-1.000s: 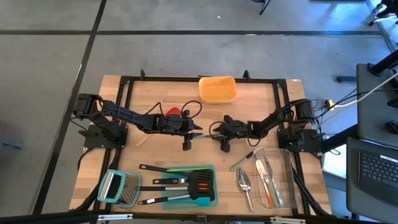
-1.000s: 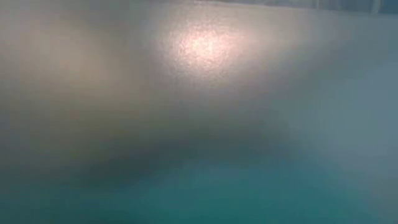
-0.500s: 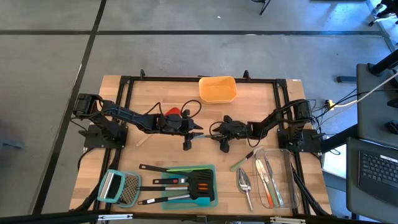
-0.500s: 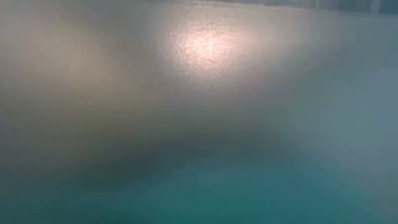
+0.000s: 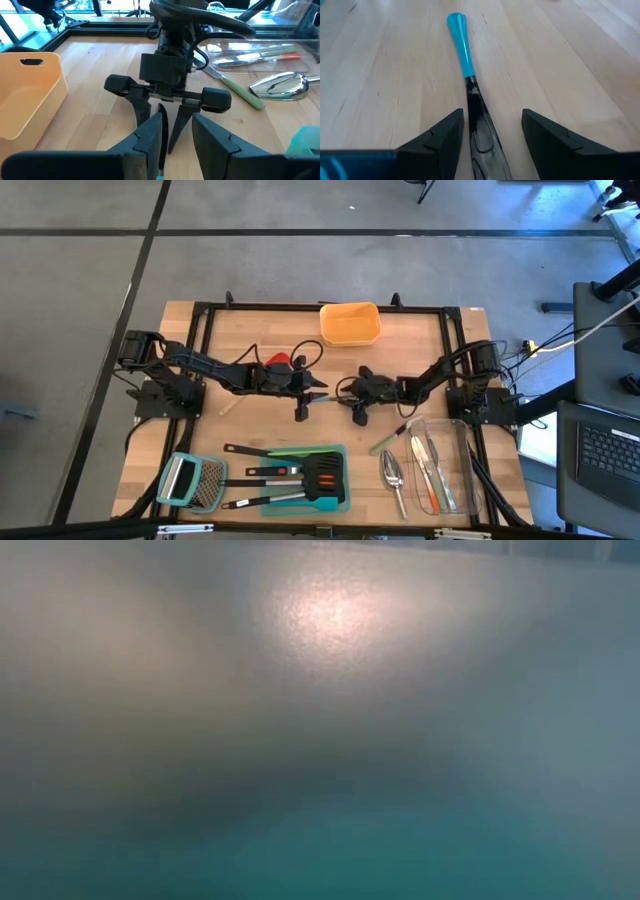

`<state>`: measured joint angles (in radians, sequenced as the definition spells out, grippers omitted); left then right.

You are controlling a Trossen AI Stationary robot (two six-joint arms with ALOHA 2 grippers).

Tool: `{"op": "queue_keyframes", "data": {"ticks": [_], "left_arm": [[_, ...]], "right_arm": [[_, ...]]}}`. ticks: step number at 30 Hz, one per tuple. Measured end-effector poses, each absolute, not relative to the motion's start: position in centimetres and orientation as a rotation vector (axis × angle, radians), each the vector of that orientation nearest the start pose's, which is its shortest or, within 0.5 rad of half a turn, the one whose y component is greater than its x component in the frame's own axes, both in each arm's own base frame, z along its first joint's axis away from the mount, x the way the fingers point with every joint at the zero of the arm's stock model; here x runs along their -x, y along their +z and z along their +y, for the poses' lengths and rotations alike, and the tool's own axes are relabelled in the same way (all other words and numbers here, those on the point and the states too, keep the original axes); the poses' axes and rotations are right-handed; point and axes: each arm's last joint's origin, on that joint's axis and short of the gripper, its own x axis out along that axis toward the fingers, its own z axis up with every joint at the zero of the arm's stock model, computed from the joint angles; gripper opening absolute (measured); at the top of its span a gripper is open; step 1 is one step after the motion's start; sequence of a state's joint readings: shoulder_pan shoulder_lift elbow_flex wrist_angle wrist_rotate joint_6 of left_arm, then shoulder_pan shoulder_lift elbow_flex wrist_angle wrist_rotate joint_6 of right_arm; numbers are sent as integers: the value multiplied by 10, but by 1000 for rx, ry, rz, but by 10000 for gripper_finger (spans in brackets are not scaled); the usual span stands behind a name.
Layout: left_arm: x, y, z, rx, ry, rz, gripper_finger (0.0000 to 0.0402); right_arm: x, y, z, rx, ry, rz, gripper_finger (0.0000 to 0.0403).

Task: Pick & Place Kitchen Items
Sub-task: Put the blue table knife into the transparent bin

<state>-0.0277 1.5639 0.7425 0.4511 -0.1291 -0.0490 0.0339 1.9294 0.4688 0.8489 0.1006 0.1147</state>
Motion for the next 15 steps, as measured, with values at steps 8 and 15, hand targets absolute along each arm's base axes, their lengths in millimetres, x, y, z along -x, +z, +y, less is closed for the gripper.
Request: {"op": "queue_keyframes", "data": {"ticks": [8, 15], "left_arm": [[-319, 195, -11, 13, 90, 361, 103], [-321, 199, -14, -5, 77, 320, 103]], "right_arm": [[-284, 60, 15, -91, -91, 605, 207], [-283, 66, 16, -131, -78, 614, 207]]}}
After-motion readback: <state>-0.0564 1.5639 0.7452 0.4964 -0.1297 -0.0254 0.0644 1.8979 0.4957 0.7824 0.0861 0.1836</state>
